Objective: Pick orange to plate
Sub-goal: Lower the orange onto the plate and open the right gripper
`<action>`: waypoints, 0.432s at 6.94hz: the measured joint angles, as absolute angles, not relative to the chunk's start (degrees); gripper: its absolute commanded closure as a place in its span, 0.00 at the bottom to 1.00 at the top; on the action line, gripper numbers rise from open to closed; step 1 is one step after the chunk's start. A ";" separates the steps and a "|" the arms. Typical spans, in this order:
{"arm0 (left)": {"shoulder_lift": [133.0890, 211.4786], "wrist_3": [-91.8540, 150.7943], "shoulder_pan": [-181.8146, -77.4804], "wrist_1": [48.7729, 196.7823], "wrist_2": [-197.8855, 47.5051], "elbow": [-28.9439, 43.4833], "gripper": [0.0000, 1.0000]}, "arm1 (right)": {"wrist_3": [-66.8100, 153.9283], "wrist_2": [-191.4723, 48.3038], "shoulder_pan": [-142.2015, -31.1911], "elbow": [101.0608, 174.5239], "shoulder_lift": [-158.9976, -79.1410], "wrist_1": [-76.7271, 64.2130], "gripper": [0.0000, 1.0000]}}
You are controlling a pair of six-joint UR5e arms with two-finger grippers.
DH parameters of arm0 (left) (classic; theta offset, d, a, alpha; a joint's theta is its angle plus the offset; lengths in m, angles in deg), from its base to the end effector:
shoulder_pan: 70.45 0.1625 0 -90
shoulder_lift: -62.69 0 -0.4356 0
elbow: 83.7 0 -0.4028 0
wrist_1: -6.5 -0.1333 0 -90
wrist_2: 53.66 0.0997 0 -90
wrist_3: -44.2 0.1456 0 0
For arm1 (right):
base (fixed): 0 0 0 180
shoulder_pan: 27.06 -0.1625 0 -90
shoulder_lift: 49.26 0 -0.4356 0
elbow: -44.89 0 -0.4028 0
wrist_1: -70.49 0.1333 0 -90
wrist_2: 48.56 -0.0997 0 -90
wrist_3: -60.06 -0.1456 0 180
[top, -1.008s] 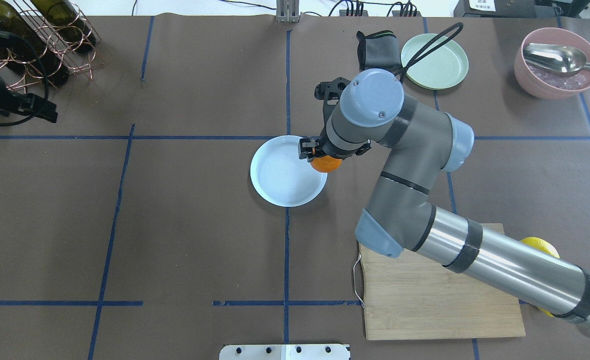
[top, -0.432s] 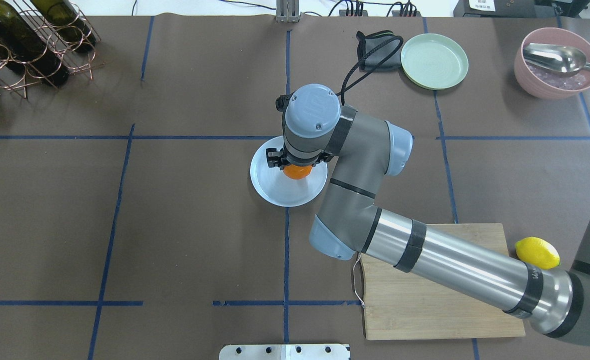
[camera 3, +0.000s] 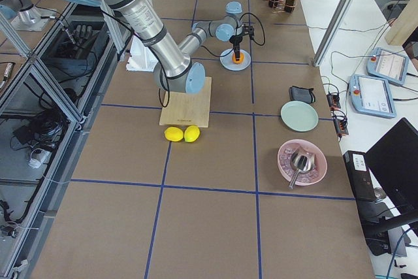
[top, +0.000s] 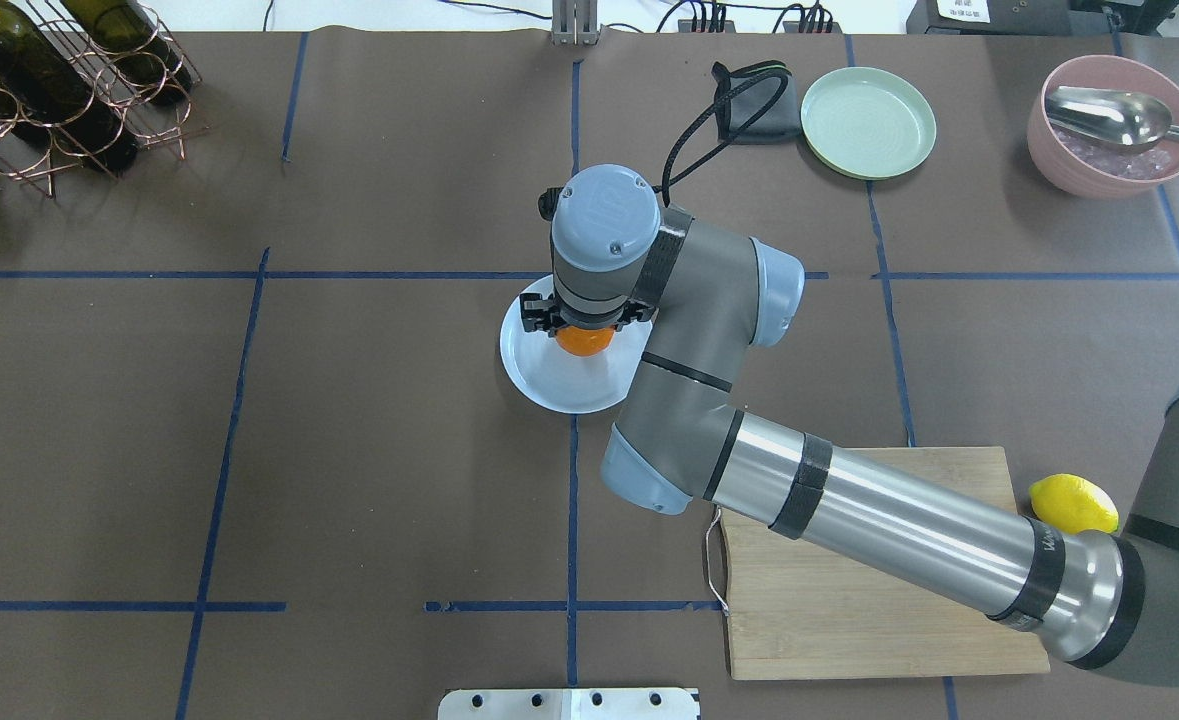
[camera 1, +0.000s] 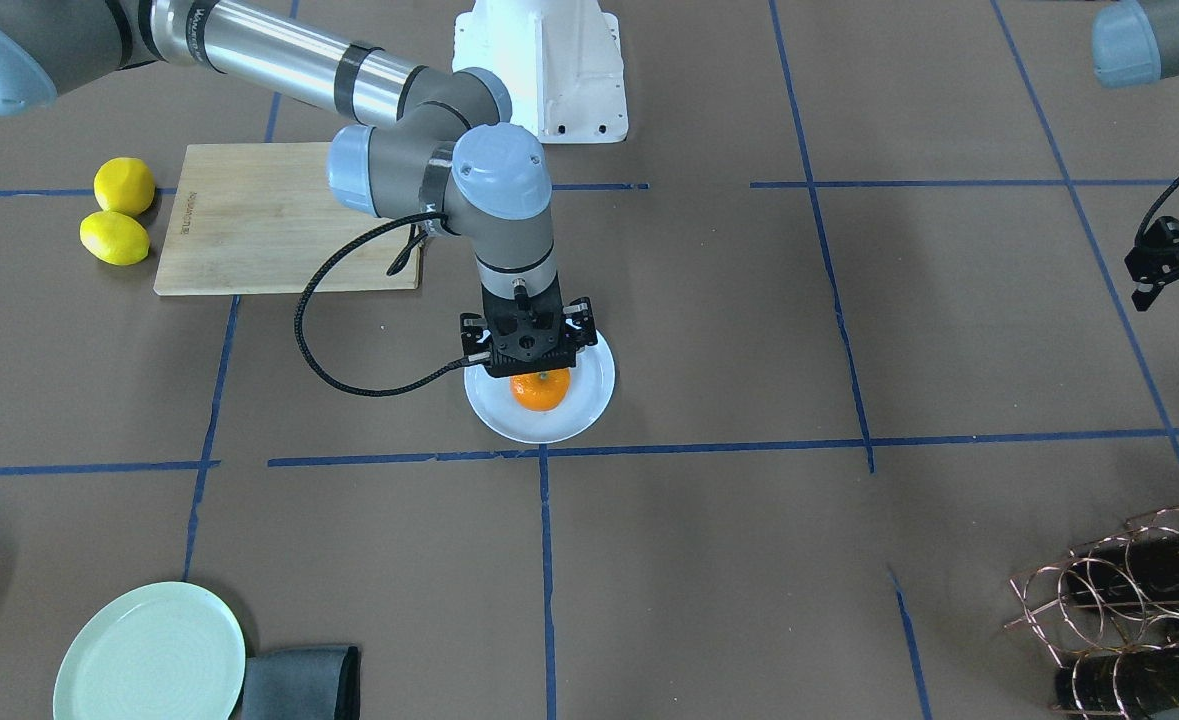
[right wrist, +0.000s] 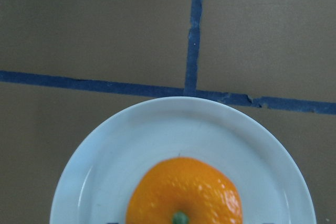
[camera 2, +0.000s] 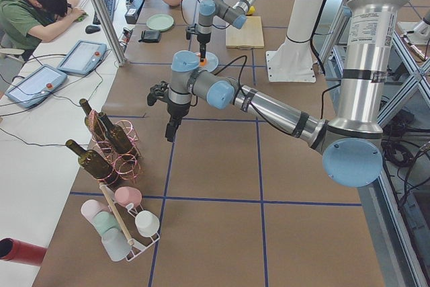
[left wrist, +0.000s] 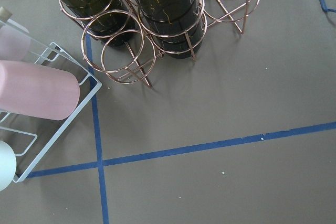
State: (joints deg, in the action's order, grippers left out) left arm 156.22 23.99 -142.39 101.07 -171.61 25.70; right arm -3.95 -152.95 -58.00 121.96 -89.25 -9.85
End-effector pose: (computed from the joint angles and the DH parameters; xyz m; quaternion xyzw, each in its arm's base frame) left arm 0.1073 -0.5389 0.5084 0.1410 0.2972 0.0397 0.9435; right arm -0.6586 -0.5080 0.2236 0.0865 -0.4008 -0.0103 0.9120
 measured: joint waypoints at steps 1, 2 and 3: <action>156.18 24.04 -142.42 101.07 -171.61 25.67 0.00 | -4.17 -153.33 -58.24 123.34 -89.44 -10.32 0.00; 155.98 24.09 -142.46 101.07 -171.63 25.64 0.00 | -4.08 -154.61 -59.52 126.88 -90.47 -12.79 0.00; 155.67 24.61 -142.82 101.02 -172.24 25.64 0.00 | -3.23 -156.94 -62.16 133.33 -93.32 -18.03 0.00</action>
State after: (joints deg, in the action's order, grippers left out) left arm 155.67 24.61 -142.82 101.02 -172.24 25.64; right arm -3.23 -156.94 -62.16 133.33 -93.32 -18.03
